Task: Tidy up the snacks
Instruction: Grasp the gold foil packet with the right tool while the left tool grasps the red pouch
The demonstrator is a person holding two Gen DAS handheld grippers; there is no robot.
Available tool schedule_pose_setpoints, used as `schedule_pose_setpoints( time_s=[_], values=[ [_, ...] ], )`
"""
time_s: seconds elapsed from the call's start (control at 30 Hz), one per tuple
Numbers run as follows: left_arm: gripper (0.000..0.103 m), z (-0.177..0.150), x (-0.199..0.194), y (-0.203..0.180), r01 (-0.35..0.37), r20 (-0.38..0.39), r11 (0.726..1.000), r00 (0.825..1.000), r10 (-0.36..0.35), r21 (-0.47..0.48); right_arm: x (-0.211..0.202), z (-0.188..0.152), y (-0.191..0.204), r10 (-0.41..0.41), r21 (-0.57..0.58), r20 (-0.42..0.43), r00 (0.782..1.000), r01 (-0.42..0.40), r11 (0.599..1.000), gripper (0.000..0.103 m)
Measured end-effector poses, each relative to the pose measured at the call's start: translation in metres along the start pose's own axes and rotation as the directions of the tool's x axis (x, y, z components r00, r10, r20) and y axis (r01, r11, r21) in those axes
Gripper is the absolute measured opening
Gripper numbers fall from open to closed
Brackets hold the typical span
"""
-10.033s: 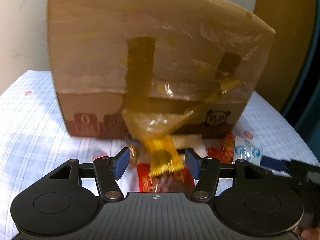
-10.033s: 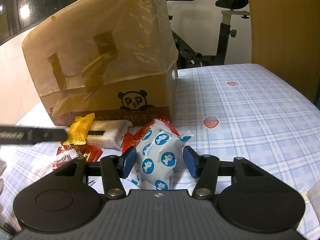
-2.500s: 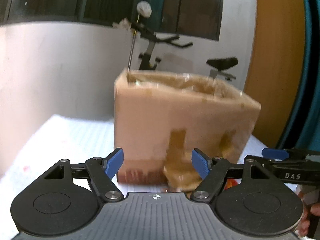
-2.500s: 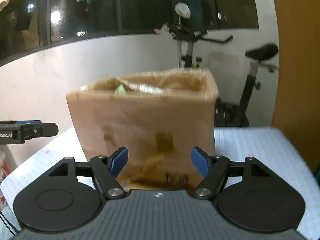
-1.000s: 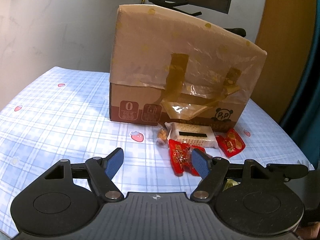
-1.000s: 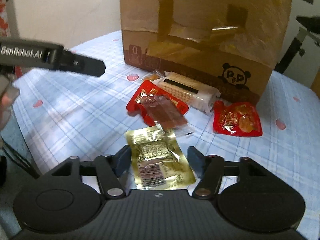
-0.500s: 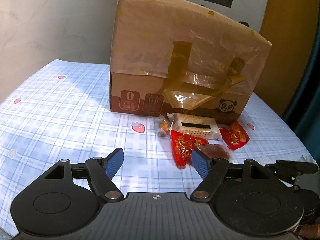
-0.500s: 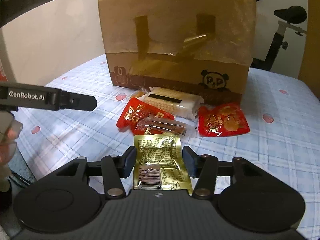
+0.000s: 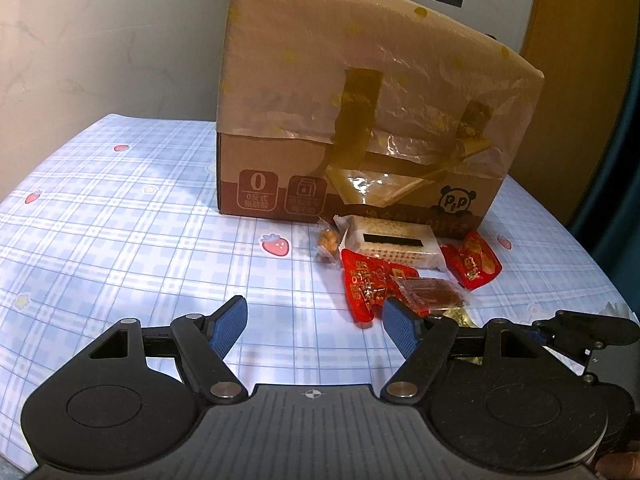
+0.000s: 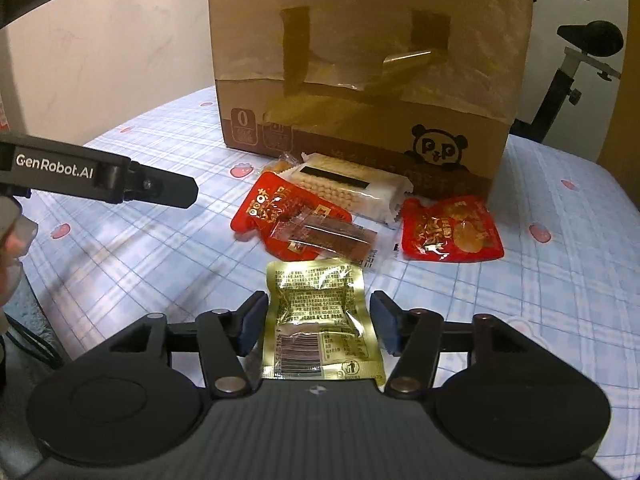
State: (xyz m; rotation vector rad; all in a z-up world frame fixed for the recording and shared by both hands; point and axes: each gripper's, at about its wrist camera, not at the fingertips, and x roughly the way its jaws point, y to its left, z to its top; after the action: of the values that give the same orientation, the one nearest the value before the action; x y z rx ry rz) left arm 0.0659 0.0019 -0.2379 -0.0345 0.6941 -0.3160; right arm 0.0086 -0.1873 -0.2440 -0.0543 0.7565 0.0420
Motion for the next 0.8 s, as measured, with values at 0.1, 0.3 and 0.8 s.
schedule_pose_setpoints(
  time_s=[0.1,0.3,0.8],
  values=[
    [0.077,0.0,0.0,0.001,0.003,0.001,1.0,1.0,-0.003,-0.004,-0.005,0.0,0.001,-0.008,0.0,0.028,1.0,0.008,1.0,0.05],
    [0.075,-0.001,0.0,-0.001,0.017,0.003,1.0,1.0,-0.017,0.0,-0.017,0.0,-0.01,-0.016,0.063,0.1,0.995,0.01,0.998,0.05],
    [0.059,0.013,0.023,-0.006,0.095,-0.027,0.995,0.995,-0.095,0.01,-0.01,0.024,-0.059,-0.13,0.176,0.201,0.971,0.095,0.98,0.05]
  ],
)
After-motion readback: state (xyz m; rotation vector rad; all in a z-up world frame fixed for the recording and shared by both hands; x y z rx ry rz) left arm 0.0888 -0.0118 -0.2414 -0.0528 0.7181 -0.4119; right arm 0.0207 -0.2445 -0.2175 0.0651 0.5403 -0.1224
